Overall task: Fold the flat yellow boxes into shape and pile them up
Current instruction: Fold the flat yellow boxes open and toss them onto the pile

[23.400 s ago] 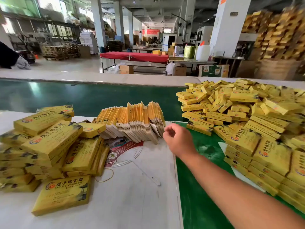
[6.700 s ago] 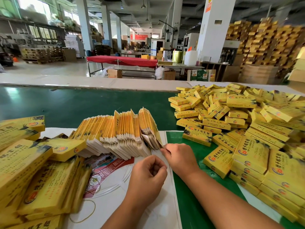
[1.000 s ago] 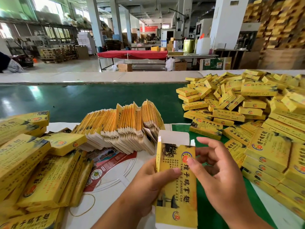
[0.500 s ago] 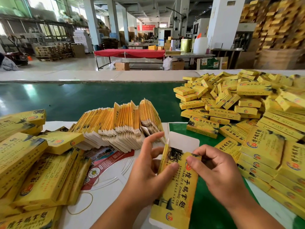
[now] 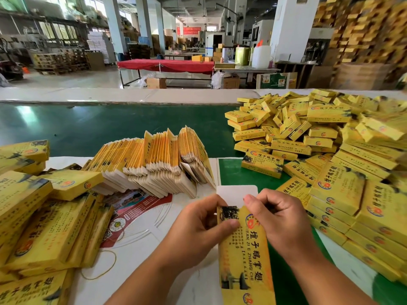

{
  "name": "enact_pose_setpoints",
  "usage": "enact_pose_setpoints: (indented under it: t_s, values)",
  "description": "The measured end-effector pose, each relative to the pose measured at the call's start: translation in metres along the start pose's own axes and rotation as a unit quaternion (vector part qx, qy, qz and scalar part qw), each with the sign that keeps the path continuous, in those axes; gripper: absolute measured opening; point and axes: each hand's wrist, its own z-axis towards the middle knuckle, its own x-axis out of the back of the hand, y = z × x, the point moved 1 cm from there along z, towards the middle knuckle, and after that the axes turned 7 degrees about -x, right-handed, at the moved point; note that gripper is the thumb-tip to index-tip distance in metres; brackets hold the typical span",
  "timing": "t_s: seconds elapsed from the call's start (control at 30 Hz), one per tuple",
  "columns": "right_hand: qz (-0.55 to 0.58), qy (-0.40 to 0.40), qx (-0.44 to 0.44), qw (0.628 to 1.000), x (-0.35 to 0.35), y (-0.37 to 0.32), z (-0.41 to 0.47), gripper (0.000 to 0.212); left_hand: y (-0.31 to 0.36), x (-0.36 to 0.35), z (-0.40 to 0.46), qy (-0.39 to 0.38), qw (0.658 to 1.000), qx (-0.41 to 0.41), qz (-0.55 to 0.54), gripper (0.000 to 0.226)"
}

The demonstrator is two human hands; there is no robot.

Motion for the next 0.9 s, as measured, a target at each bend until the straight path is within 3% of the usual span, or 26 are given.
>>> enact_pose_setpoints:
  t_s: [0.13, 0.23, 0.33, 0.4, 0.57, 0.73, 0.9]
  values:
    - [0.015, -0.022, -0.009, 1.000, 0.000, 0.003, 0.000, 0.045, 0.002, 0.004, 0.001, 0.026, 0.998, -0.023, 0.056, 0.025]
    - [0.029, -0.052, -0.026, 0.998, 0.003, 0.000, 0.001, 0.014, 0.003, 0.009, 0.001, 0.069, 0.996, -0.038, 0.029, 0.012]
    - [0.066, -0.101, -0.108, 0.987, 0.007, 0.005, 0.004, 0.049, 0.004, 0.010, 0.002, 0.077, 0.994, -0.022, -0.078, 0.044]
    - [0.058, -0.141, -0.136, 0.979, 0.007, 0.005, 0.005, 0.051, 0.003, 0.011, 0.002, 0.075, 0.993, -0.010, -0.087, 0.056]
    - [0.070, -0.141, -0.129, 0.979, 0.007, 0.002, 0.005, 0.028, 0.005, 0.014, 0.003, 0.070, 0.994, -0.005, -0.089, 0.032]
    - [0.087, -0.115, -0.115, 0.983, 0.005, 0.002, 0.005, 0.025, 0.006, 0.014, 0.004, 0.075, 0.995, -0.028, -0.060, 0.010]
    - [0.095, -0.097, -0.114, 0.984, 0.004, 0.004, 0.003, 0.018, 0.005, 0.012, 0.003, 0.099, 0.993, -0.017, -0.066, 0.014]
